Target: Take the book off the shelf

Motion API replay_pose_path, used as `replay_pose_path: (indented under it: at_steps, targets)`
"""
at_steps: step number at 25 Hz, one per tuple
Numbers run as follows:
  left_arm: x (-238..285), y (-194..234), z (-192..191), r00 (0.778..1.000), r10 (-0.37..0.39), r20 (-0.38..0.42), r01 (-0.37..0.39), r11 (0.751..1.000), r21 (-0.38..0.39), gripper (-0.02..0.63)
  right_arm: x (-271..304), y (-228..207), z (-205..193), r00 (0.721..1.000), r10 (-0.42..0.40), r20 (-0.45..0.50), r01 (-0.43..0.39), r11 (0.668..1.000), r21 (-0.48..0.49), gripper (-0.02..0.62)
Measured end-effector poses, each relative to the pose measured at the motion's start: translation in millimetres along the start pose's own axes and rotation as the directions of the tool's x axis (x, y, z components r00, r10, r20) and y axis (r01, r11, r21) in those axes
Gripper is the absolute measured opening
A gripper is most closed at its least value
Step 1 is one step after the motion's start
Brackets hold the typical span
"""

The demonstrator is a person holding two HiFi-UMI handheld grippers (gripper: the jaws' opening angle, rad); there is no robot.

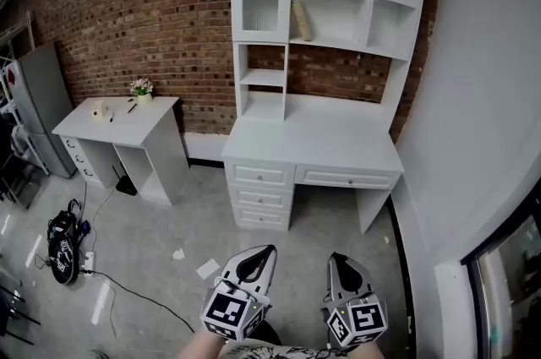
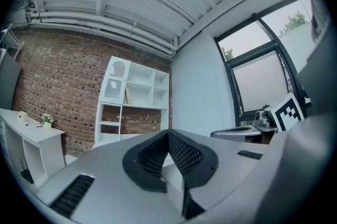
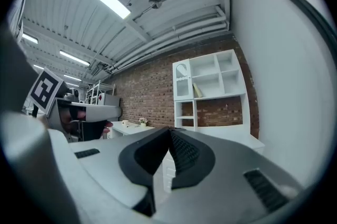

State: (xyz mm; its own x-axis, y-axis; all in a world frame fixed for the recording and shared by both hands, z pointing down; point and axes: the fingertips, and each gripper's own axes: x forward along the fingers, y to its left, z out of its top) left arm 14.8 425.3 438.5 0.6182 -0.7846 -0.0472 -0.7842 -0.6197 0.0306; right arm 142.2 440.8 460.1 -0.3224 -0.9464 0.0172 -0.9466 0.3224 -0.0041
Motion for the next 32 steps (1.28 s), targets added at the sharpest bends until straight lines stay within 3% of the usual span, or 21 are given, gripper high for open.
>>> replay_pose_path:
  at_steps: [7,16,22,32]
  targets:
    - [18,17,-14,1.000,0.004,-0.023,-0.004,1.000,0.012,0.014,26,-8,-15,1.000,-0.002,-0.027,0.002,1.000,0.013,0.006]
    - [75,75,-23,0.998,-0.025,-0.055,0.025,1.000,0.008,0.014,111,-21,-22,0.998,-0.005,-0.060,0.007,0.999,0.039,0.006]
    - [136,155,-28,0.997,-0.039,-0.070,0.038,0.999,-0.022,0.014,207,-30,-20,0.997,-0.012,-0.078,0.014,1.000,0.015,0.007]
    - [238,327,-6,0.996,-0.072,-0.056,0.069,0.996,-0.057,0.014,393,-45,3,0.990,-0.106,-0.088,0.106,0.994,0.003,0.008]
